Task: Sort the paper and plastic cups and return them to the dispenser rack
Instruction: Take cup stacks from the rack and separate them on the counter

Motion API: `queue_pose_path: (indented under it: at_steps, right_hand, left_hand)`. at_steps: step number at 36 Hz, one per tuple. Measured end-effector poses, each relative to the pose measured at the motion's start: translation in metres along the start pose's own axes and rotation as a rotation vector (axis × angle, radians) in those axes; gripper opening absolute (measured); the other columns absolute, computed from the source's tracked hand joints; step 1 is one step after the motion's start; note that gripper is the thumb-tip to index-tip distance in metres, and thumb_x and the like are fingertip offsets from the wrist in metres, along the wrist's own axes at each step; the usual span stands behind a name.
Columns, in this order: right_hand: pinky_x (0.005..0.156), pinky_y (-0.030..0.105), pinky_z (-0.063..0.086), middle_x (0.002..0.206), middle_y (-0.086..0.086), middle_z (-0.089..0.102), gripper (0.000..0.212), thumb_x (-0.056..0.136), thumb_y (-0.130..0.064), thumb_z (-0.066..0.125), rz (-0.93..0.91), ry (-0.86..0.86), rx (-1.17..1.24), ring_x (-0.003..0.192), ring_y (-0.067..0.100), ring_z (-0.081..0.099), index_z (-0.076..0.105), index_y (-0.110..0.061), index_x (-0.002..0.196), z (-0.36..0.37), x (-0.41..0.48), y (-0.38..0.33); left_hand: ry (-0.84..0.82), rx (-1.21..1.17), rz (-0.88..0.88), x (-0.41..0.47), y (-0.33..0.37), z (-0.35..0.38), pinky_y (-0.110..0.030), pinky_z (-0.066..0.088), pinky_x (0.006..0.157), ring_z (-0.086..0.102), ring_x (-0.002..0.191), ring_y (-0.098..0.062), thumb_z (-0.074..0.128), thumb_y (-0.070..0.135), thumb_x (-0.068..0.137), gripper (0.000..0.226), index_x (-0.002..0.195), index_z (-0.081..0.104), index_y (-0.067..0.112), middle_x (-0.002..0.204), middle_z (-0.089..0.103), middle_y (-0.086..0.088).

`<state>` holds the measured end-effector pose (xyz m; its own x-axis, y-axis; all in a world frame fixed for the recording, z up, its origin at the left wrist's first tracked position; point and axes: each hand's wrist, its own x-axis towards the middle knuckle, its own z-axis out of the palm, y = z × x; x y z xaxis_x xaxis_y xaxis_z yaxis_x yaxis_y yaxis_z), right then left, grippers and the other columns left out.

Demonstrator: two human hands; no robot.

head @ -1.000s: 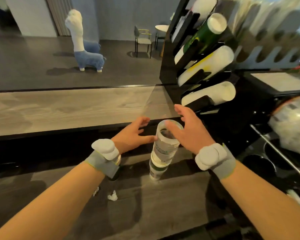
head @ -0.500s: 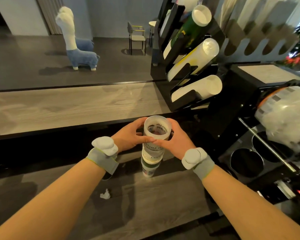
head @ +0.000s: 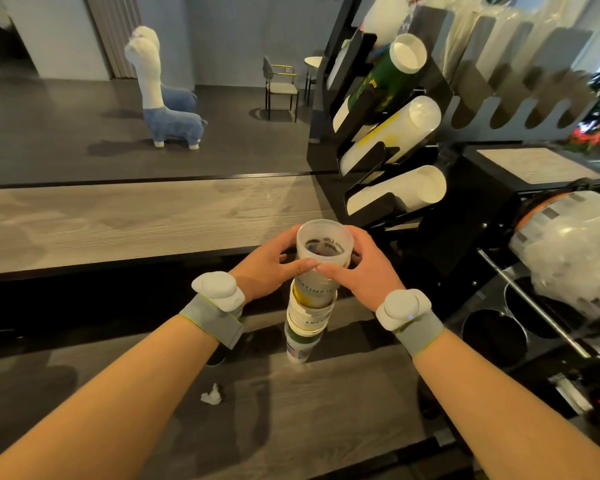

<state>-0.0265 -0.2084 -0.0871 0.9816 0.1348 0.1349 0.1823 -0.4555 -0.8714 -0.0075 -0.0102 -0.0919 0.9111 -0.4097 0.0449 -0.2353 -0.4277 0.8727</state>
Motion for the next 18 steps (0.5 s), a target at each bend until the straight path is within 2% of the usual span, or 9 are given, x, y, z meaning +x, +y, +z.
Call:
queue_pose_path:
  at_steps: [4,8,12,16,18]
  right_hand:
    - [0.078,0.003,0.046,0.117,-0.028,0.057,0.066,0.074,-0.037,0.083,-0.020,0.030,0.032,0.109,-0.014,0.054,0.046,-0.041,0.127,-0.002,-0.001,-0.005]
    - [0.088,0.018,0.052,0.120,-0.018,0.062,0.069,0.074,-0.040,0.082,-0.056,0.039,0.093,0.112,-0.003,0.059,0.048,-0.032,0.133,-0.007,0.003,-0.018]
    - [0.082,0.010,0.051,0.120,-0.016,0.062,0.068,0.077,-0.034,0.080,-0.118,0.073,0.151,0.107,-0.010,0.059,0.047,-0.024,0.136,-0.013,0.008,-0.046]
    - [0.088,0.024,0.056,0.122,-0.014,0.063,0.072,0.075,-0.040,0.078,-0.162,0.068,0.214,0.111,0.000,0.062,0.046,-0.023,0.137,-0.016,0.014,-0.075]
    - [0.091,0.028,0.056,0.124,-0.013,0.063,0.068,0.078,-0.035,0.077,-0.187,0.042,0.241,0.113,0.003,0.062,0.045,-0.023,0.136,-0.013,0.015,-0.090]
  left_hand:
    - [0.002,-0.035,0.018,-0.001,0.004,-0.003,-0.038,0.035,0.113,0.040,0.134,-0.003,0.059,0.041,0.093,0.061,0.147,0.032,0.041,0.143,0.047,0.020]
    - [-0.004,-0.157,0.073,-0.006,0.018,-0.010,-0.027,0.041,0.107,0.046,0.130,0.002,0.059,0.029,0.095,0.053,0.141,0.037,0.042,0.136,0.053,0.023]
    - [0.052,-0.214,0.167,-0.008,0.031,-0.023,-0.044,0.038,0.113,0.043,0.137,-0.010,0.067,0.027,0.091,0.066,0.148,0.034,0.027,0.145,0.049,0.007]
    - [0.117,-0.256,0.212,-0.012,0.049,-0.044,-0.050,0.042,0.109,0.049,0.133,-0.017,0.073,0.023,0.085,0.071,0.146,0.036,0.024,0.142,0.053,0.000]
    - [0.140,-0.289,0.216,-0.019,0.056,-0.058,-0.050,0.044,0.107,0.054,0.129,-0.019,0.076,0.023,0.081,0.074,0.144,0.037,0.023,0.139,0.056,-0.004]
